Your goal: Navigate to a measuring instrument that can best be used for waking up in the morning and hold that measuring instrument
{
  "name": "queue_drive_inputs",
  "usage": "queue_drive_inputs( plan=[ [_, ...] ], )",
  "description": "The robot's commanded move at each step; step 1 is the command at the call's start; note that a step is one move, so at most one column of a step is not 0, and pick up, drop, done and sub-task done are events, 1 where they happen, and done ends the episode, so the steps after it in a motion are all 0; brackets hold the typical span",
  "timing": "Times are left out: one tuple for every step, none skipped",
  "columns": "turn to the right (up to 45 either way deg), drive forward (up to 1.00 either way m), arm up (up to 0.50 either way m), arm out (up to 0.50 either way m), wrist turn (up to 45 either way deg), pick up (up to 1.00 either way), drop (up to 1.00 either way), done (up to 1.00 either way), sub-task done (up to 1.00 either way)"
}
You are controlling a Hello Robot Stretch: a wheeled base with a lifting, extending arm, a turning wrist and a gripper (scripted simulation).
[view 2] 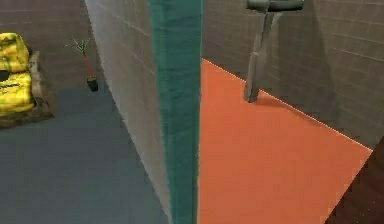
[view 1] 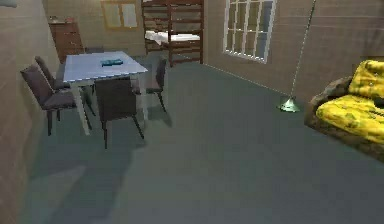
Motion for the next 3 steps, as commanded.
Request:
queue_drive_inputs(
  plan=[
    [15.0, 0.0, 0.0, 0.0, 0.0, 0.0, 0.0, 0.0, 0.0],
    [0.0, 0.35, 0.0, 0.0, 0.0, 0.0, 0.0, 0.0, 0.0],
    [-9.0, 0.0, 0.0, 0.0, 0.0, 0.0, 0.0, 0.0, 0.0]
  ],
)
